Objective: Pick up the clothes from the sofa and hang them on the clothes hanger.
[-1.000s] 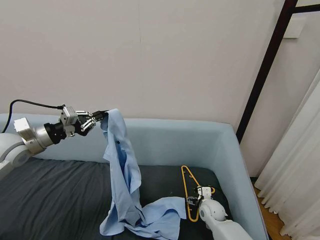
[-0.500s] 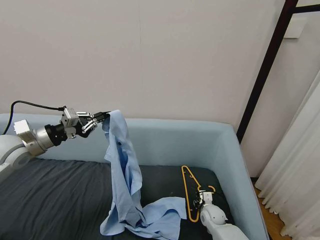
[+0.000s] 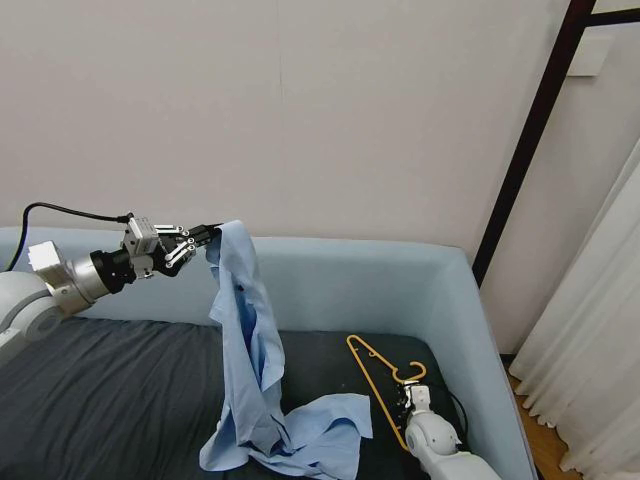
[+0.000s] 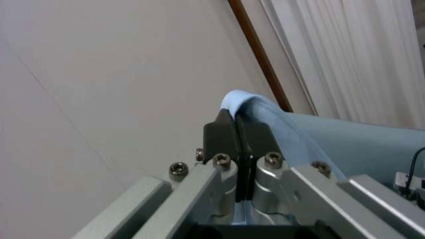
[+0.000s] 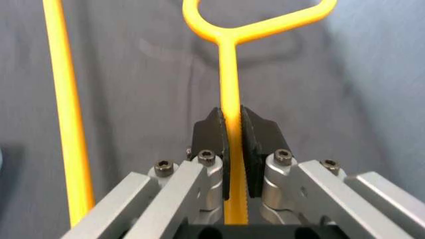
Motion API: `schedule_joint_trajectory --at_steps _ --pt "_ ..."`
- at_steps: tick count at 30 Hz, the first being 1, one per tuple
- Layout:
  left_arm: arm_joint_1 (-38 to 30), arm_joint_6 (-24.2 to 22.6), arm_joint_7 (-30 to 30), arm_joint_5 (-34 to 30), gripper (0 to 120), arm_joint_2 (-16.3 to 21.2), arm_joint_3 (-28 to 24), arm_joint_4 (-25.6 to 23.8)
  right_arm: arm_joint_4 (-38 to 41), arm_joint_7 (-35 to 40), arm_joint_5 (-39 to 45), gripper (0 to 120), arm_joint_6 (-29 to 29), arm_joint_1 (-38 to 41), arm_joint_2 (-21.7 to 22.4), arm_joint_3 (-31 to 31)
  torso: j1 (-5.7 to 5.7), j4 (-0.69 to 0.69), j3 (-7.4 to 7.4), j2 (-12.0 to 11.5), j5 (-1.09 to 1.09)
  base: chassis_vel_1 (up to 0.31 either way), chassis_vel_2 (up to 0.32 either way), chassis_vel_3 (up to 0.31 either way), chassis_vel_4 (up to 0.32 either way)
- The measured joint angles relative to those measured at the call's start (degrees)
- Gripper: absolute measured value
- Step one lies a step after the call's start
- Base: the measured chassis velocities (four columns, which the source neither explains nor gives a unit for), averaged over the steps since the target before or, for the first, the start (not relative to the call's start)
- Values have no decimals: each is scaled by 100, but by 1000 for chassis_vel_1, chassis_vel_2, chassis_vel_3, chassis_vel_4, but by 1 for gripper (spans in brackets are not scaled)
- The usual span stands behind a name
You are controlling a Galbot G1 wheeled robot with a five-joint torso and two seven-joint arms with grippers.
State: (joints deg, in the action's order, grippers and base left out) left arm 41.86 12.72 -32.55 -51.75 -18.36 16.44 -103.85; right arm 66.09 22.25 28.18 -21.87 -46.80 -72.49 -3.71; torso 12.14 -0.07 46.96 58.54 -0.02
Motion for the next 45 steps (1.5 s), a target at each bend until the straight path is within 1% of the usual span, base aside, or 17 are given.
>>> schedule_joint_trajectory --at_steps 2,6,7,10,13,15,17,20,21,22,24,28,30,36,40,43,45 --pt "0 0 0 7 0 -7 -4 10 133 9 -70 5 156 -36 69 -9 0 0 0 0 -1 0 0 0 0" --pt "14 0 -13 84 0 -61 -43 86 993 -99 -316 5 937 -293 459 -57 0 0 0 0 -1 0 0 0 0" --pt "14 0 -13 84 0 -61 -43 86 993 -99 -316 5 937 -293 459 -57 0 0 0 0 -1 0 0 0 0" --pt "17 -3 -36 157 0 -171 -82 167 2193 -365 -641 5 2025 -674 855 -121 0 2 -1 0 -2 0 0 0 0" --pt "40 -52 -34 215 0 -259 -94 206 2682 -497 -849 5 2462 -866 1008 -169 0 1 0 0 1 0 0 0 0" --pt "190 -220 54 332 0 -516 -135 268 3401 -591 -1114 5 2983 -1189 1235 -271 0 0 -1 0 -2 0 0 0 0" --pt "237 -275 90 377 0 -606 -165 300 3535 -605 -1209 5 3113 -1266 1276 -287 -1 0 -1 0 -3 0 0 0 0" --pt "301 -467 170 587 0 -894 -277 475 3734 -790 -2078 5 3718 -1529 1349 -314 0 -1 -1 0 -2 0 0 0 0" --pt "301 -467 170 587 0 -894 -277 475 3734 -790 -2078 5 3718 -1529 1349 -314 0 -1 -1 0 -2 0 0 0 0" --pt "277 -551 224 638 0 -948 -317 547 3718 -874 -2548 5 3981 -1604 1349 -300 0 0 0 0 -2 0 0 0 0" --pt "218 -665 364 648 0 -996 -362 613 3681 -814 -3174 5 4173 -1714 1308 -253 0 1 -1 0 -1 0 0 0 0" --pt "167 -853 615 578 0 -1020 -407 644 3717 -152 -3975 5 4085 -1977 1215 -114 0 1 0 0 0 0 0 0 0" --pt "158 -934 798 529 0 -1026 -450 665 3878 229 -4650 5 3912 -2203 1193 -1 0 0 0 0 1 0 0 0 0" --pt "158 -1007 1127 453 0 -1156 -517 630 4084 470 -6195 5 3541 -2370 1221 329 0 1 0 0 -3 0 0 0 0" --pt "157 -1054 1336 447 0 -1210 -541 502 4158 479 -6522 5 3332 -2325 1218 644 0 0 0 0 -1 0 0 0 0" --pt "153 -1096 1470 446 0 -1225 -551 419 4215 525 -6617 5 3007 -2214 1244 917 0 0 0 0 -1 0 0 0 0" --pt "157 -1135 1637 446 0 -1230 -553 348 4221 612 -6712 5 2574 -2049 1271 1163 0 1 0 0 -1 0 0 0 0"
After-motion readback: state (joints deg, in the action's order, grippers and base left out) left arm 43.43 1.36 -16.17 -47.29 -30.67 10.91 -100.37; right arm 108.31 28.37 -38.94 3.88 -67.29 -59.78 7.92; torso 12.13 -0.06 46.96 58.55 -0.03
